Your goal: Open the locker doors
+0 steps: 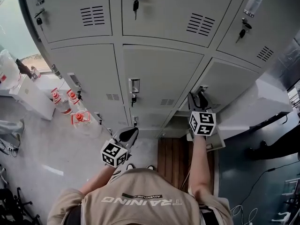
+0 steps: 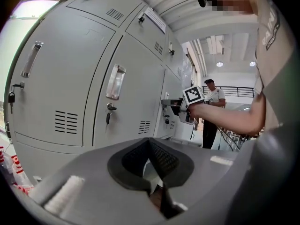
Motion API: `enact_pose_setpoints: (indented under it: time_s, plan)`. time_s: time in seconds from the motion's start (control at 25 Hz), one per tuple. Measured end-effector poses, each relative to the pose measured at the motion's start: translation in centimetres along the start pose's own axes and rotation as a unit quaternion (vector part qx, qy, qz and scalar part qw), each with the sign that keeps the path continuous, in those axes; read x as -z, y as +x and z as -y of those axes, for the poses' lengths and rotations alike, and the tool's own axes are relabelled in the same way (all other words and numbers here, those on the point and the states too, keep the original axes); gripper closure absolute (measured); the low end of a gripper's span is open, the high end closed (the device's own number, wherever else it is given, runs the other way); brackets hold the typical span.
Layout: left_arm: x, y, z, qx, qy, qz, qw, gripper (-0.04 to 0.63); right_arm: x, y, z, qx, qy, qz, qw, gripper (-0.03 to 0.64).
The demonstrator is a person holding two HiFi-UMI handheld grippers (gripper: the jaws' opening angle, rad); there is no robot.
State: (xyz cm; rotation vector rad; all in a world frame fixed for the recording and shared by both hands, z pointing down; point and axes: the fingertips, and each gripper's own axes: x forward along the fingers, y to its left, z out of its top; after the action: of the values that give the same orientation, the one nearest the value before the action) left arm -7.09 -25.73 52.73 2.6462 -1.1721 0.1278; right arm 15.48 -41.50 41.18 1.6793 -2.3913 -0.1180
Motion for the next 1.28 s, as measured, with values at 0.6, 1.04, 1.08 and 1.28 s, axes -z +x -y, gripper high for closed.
enact_pose_setpoints:
  time_s: [0.6,1.04,1.08,1.28]
  plan:
    - [1.6,1.2,0.9,0.046,-0.002,-0.030,0.9985,0.589,1.0,-8.6,-0.1,0.043,0.012,0.002,0.999,0.486]
    - [1.2,7.3,9.1,0.160,0.021,-0.037,0.9861,0.589,4.0,-21.4,5.2,0.124,0.031,-0.005,0.992,0.486]
    - [1.2,7.7,9.7,0.166,0.023,-0.038,0.9851,0.589,4.3,-22.3,5.9,0.133,0.032,-0.004,0.991,0.486]
    - [1.0,9.2,11.2,0.178,0.029,-0.041,0.9827,0.589,6.0,-26.7,10.3,0.198,0.061,0.009,0.978,0.494]
